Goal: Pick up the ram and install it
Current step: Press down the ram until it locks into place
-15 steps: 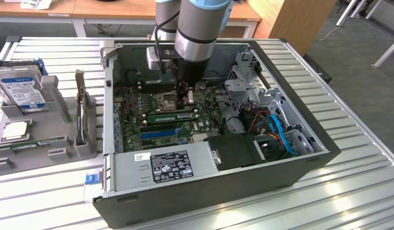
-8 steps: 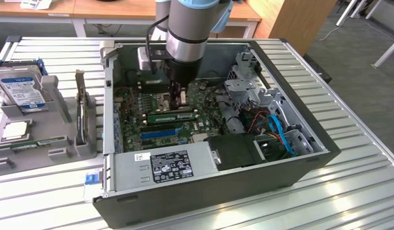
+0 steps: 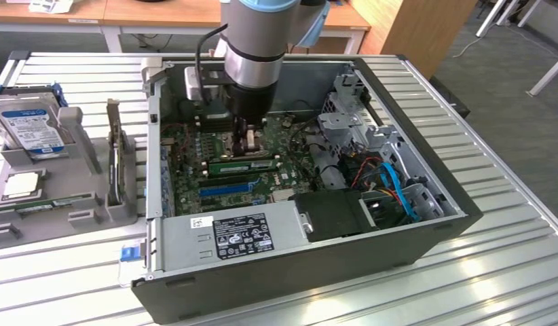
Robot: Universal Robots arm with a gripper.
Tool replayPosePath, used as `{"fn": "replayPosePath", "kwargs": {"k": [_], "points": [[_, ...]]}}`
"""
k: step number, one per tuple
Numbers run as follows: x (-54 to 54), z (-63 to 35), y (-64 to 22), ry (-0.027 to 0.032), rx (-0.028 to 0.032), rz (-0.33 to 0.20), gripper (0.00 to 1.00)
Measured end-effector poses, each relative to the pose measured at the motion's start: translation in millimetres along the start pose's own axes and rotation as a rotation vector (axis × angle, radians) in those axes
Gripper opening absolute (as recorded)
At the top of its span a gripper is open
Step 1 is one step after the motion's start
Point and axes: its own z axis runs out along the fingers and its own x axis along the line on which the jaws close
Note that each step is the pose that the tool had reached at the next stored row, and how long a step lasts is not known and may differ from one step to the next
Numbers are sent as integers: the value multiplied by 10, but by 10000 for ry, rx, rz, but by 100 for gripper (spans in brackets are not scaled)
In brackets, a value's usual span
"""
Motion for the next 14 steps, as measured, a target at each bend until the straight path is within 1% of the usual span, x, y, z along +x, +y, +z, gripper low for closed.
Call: {"fn": "replayPosePath", "kwargs": {"k": [9,14], "points": [[0,3,74,0,2,0,10],[0,3,79,0,1,-1,10]]}}
